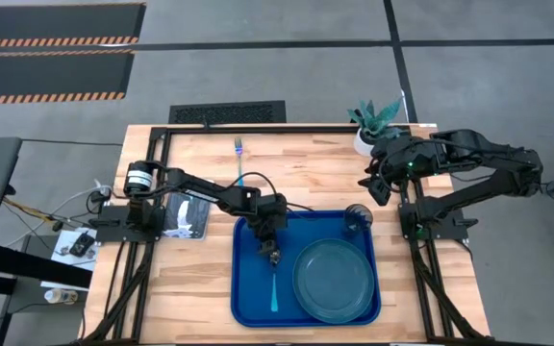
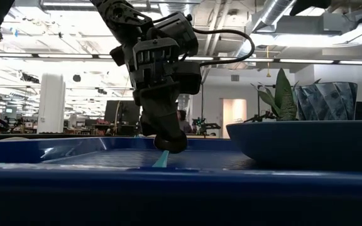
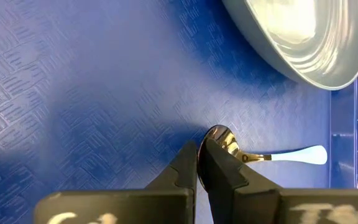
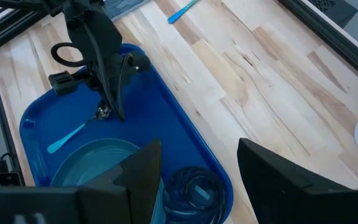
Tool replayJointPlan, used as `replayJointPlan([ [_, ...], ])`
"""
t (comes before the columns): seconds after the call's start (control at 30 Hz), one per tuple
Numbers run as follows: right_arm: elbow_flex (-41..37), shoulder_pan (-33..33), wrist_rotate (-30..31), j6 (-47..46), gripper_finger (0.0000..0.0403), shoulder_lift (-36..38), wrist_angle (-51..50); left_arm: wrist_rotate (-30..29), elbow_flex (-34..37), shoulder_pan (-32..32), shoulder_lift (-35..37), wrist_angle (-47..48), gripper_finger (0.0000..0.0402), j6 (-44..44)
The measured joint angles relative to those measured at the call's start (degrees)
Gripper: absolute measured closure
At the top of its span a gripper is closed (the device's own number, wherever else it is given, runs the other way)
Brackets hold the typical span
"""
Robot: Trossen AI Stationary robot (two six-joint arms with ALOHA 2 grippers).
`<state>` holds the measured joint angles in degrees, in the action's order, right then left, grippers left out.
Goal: Pick and place plate/cup/fork/spoon on tray
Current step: Put the blue spoon beside the blue plate on the blue tray, then put the blue fork beside the blue spoon on the blue tray
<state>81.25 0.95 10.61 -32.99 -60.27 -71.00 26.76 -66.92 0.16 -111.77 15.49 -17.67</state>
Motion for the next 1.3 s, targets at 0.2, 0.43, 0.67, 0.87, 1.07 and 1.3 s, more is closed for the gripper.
replayJointPlan([
  [0.2,0.0,0.0,0.0,0.0,0.0171,0.0,0.0,-0.1,0.0,0.0,0.0,0.0,0.0400,0.1],
  [0.43,0.0,0.0,0.0,-0.1,0.0171,0.0,0.0,-3.1,0.2,0.1,0.0,0.3,0.0353,0.6],
  [0.67,0.0,0.0,0.0,-0.1,0.0171,0.0,0.0,-2.5,0.2,0.0,0.0,0.3,0.0315,0.9],
  [0.87,0.0,0.0,0.0,-0.1,0.0171,0.0,0.0,-3.3,0.2,0.2,0.0,0.3,0.0300,0.7],
  [1.07,0.0,0.0,0.0,0.0,0.0171,0.0,0.0,-0.4,0.1,2.2,0.0,0.3,0.0264,-1.7],
  [1.3,0.0,0.0,0.0,0.1,0.0171,0.0,-0.1,8.9,0.1,5.3,0.0,0.7,0.0225,-3.9],
])
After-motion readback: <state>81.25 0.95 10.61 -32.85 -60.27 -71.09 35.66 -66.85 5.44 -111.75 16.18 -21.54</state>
